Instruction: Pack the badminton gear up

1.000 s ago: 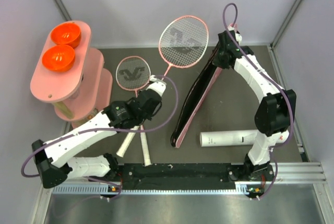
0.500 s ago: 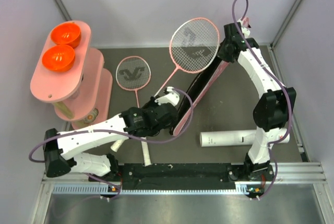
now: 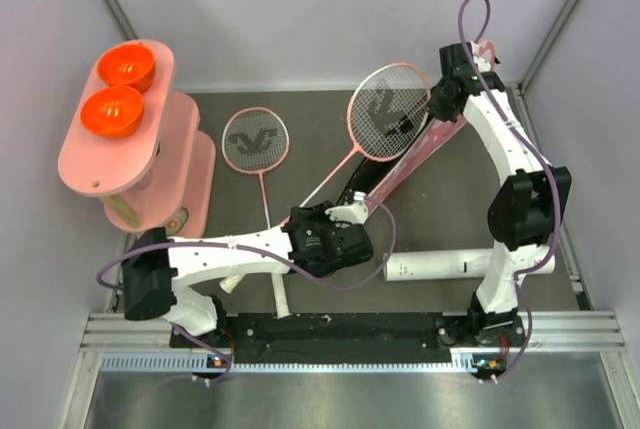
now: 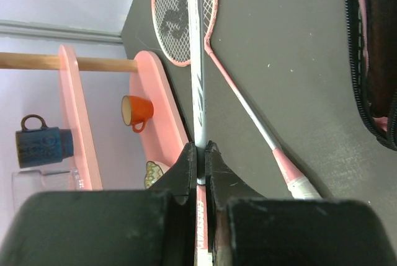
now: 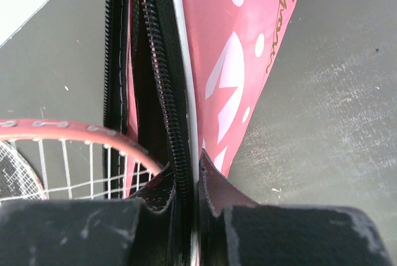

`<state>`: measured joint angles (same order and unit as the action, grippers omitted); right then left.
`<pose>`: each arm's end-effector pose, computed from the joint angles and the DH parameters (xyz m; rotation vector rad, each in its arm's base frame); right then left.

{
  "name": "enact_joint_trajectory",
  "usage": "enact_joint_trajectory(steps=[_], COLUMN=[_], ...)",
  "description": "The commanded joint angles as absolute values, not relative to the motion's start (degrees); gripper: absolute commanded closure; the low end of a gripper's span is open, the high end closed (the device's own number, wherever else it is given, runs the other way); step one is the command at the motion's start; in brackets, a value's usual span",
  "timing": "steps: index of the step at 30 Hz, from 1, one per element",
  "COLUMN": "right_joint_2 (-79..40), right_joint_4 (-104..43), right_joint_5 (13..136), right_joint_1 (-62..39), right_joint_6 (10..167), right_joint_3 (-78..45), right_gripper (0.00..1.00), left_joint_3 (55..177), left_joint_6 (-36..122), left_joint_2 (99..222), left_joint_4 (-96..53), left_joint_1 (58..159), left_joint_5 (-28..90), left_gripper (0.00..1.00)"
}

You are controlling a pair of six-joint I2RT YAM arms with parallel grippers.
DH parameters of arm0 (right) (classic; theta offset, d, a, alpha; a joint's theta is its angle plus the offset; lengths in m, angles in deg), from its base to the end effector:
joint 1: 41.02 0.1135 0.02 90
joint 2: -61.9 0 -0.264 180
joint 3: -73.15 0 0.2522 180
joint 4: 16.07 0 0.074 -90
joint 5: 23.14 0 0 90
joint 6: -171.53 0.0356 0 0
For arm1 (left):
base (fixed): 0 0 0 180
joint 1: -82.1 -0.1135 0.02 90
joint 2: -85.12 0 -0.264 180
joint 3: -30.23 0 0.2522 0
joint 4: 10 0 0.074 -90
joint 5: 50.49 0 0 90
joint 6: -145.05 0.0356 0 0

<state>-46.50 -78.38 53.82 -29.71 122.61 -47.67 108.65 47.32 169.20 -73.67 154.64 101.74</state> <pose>0.4131 0.0744 0.3351 0.7175 2.3073 0.1415 0.1128 -0.2536 0.2665 0.9245 1.8852 0.7178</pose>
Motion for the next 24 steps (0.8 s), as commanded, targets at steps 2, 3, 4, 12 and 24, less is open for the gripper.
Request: enact_joint_trajectory(steps=[2, 3, 4, 12, 24], right_joint_2=[-43.31, -43.05, -42.69, -37.16, -25.64], right_joint_4=[-76.24, -75.71, -74.93, -64.91, -47.16], right_joint_5=[57.44, 57.72, 57.98, 65.53, 82.14], right_joint_1=[-29.95, -29.34, -29.07, -28.01, -27.57], right_joint_6=[122.93, 122.32, 121.18, 117.05, 121.69], right_joint_3=[-50.65, -49.78, -49.51, -37.04, -16.37], right_gripper=[1.00, 1.00, 1.00, 1.00, 1.00], left_joint_3=[112.02, 112.10, 112.63, 115.62, 132.21], left_joint_6=[48.19, 49.41, 49.60, 54.51, 51.10], left_joint_2=[174.85, 176.34, 176.96, 178.64, 189.27], left_joint_4=[-75.71, -74.83, -74.83, -69.12, -67.87], left_joint_1=[156.81, 157.16, 157.34, 157.69, 155.94], left_joint_5=[104.73, 104.63, 104.37, 101.04, 101.03], left_gripper=[1.00, 1.00, 1.00, 1.00, 1.00])
